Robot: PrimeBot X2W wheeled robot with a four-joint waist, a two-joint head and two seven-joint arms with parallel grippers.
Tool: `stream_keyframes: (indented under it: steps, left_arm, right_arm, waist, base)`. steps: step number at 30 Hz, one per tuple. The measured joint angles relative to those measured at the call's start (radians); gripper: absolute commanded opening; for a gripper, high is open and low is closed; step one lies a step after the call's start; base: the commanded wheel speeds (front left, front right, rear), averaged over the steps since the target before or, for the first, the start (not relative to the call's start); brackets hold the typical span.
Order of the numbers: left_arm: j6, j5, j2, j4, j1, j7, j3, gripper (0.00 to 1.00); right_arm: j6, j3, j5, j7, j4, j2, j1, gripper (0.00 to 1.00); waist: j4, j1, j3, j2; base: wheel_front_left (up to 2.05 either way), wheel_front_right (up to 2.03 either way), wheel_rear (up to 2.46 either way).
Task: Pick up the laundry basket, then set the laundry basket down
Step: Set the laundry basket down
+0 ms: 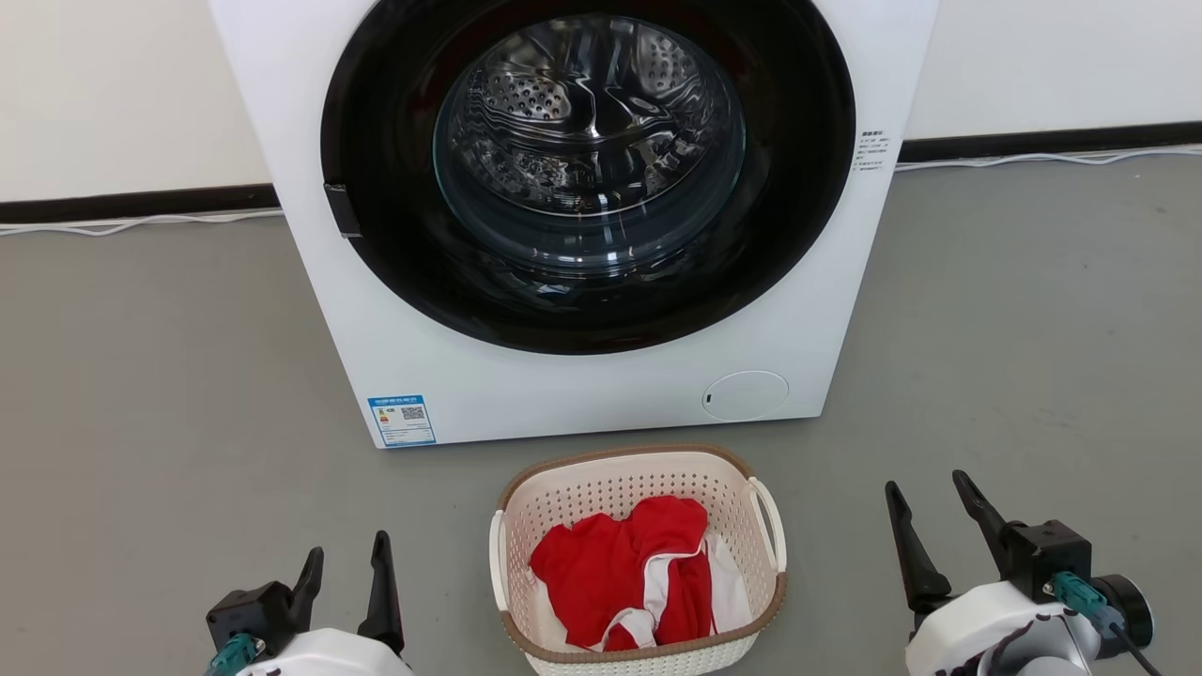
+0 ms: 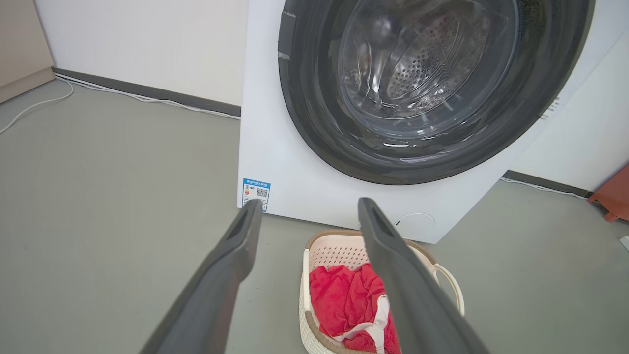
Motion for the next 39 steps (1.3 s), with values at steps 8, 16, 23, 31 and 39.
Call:
stream_keyframes:
  steps: [8,16,23,31,39]
  left_arm:
    - [-0.002,0.010,-0.014,-0.009,0.003,0.000,0.022,1.00]
    - [-0.012,0.017,-0.018,-0.007,0.003,0.000,0.032,1.00]
    - [-0.013,0.019,-0.023,-0.004,0.003,0.000,0.036,1.00]
    - [-0.021,0.042,-0.025,0.001,0.003,0.000,0.044,1.00]
    - [-0.030,0.043,-0.026,0.010,0.003,0.000,0.055,1.00]
  right_arm:
    - [0.000,-0.011,-0.007,0.000,-0.004,0.012,0.009,1.00]
    - [0.000,-0.016,-0.007,0.000,-0.003,0.014,0.018,1.00]
    - [0.000,-0.016,-0.007,0.000,-0.003,0.015,0.018,1.00]
    - [0.000,-0.016,-0.007,0.000,-0.003,0.017,0.018,1.00]
    - [0.000,-0.016,-0.007,0.000,-0.003,0.017,0.017,1.00]
  waist:
    - [0.000,0.0000,-0.002,0.0000]
    - [0.000,0.0000,-0.002,0.0000]
    - [0.001,0.0000,-0.003,0.0000]
    - [0.002,0.0000,0.005,0.0000]
    - [-0.001,0.0000,0.007,0.0000]
  base:
    - [0.00,0.00,0.00]
    - [0.00,0.00,0.00]
    - [0.00,0.00,0.00]
    - [0.00,0.00,0.00]
    - [0.00,0.00,0.00]
